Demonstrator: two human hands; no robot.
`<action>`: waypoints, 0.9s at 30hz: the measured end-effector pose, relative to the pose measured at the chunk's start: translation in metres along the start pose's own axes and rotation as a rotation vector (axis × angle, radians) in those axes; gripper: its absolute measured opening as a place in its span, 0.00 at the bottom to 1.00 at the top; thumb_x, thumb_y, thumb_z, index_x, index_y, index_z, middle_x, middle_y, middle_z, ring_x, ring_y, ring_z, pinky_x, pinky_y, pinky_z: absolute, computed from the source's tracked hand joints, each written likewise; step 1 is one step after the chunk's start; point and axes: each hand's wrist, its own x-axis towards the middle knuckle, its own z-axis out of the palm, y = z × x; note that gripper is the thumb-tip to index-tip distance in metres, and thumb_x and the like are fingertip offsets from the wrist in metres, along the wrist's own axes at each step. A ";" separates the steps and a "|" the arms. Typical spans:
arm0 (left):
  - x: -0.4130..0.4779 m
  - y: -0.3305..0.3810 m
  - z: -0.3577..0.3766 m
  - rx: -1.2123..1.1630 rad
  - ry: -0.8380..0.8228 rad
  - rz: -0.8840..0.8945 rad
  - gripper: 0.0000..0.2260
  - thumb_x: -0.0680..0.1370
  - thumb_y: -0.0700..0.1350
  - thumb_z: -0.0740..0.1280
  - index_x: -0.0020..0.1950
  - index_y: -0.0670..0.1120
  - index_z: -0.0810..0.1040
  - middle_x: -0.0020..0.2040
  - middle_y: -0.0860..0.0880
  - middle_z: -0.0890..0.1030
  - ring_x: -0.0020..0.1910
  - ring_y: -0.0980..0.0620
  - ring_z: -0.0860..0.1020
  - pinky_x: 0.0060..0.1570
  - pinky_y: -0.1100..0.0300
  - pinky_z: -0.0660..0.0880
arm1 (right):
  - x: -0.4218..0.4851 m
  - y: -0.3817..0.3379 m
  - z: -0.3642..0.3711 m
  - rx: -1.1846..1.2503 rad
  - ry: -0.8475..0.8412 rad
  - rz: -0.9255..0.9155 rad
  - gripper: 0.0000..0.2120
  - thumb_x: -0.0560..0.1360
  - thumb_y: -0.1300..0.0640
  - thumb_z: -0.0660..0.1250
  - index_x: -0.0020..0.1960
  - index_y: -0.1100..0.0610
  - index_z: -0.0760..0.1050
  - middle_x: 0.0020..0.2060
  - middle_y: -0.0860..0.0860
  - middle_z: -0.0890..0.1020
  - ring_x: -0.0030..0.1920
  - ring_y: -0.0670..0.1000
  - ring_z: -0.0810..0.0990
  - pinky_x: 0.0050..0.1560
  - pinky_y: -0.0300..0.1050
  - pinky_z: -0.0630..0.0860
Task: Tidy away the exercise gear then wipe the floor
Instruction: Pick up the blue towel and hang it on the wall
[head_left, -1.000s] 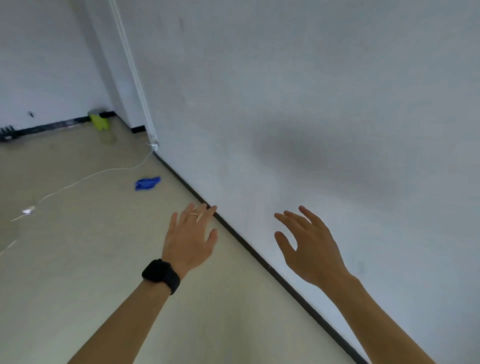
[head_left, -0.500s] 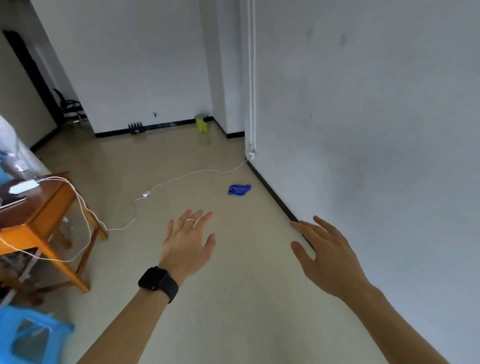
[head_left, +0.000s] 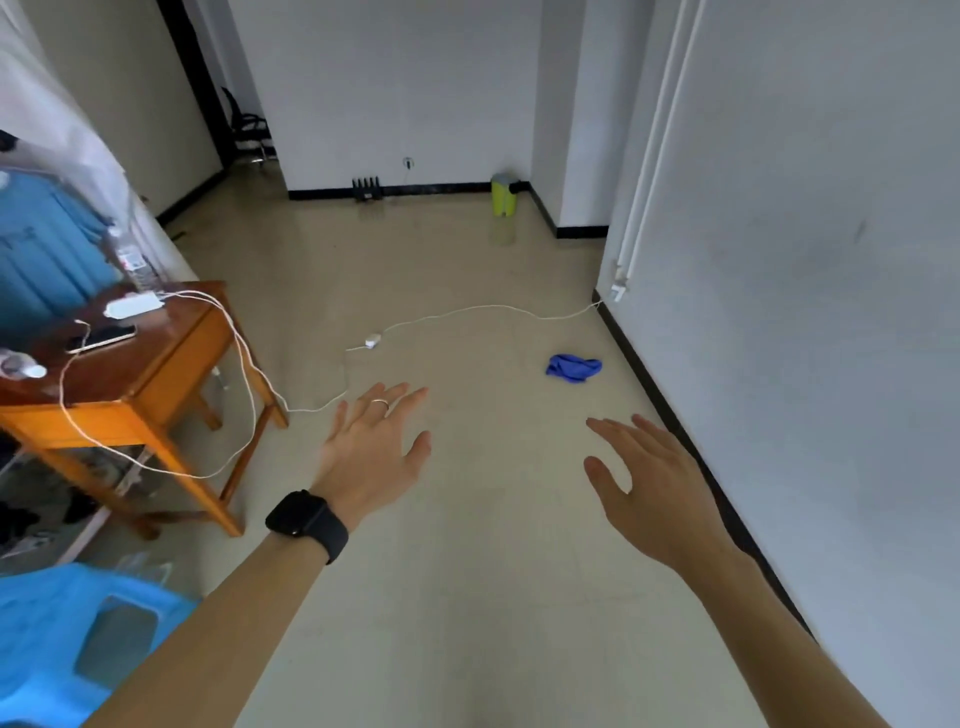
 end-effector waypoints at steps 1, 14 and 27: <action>0.020 -0.010 0.003 0.009 -0.010 -0.001 0.24 0.81 0.56 0.58 0.78 0.58 0.60 0.78 0.53 0.63 0.79 0.50 0.56 0.77 0.46 0.53 | 0.024 -0.002 0.011 0.012 -0.013 -0.001 0.23 0.80 0.42 0.59 0.74 0.45 0.67 0.70 0.43 0.74 0.76 0.50 0.62 0.75 0.54 0.62; 0.277 -0.107 0.097 -0.016 -0.161 -0.018 0.24 0.81 0.56 0.57 0.78 0.58 0.59 0.78 0.54 0.63 0.79 0.49 0.54 0.75 0.45 0.55 | 0.290 0.024 0.131 0.013 -0.151 0.037 0.23 0.80 0.43 0.59 0.74 0.45 0.68 0.69 0.43 0.75 0.76 0.50 0.63 0.74 0.52 0.62; 0.634 -0.157 0.202 -0.081 -0.360 0.095 0.23 0.82 0.54 0.57 0.78 0.56 0.60 0.78 0.51 0.63 0.79 0.47 0.55 0.75 0.44 0.55 | 0.585 0.092 0.212 -0.035 -0.227 0.295 0.23 0.81 0.43 0.58 0.75 0.44 0.66 0.70 0.43 0.74 0.76 0.50 0.61 0.76 0.51 0.59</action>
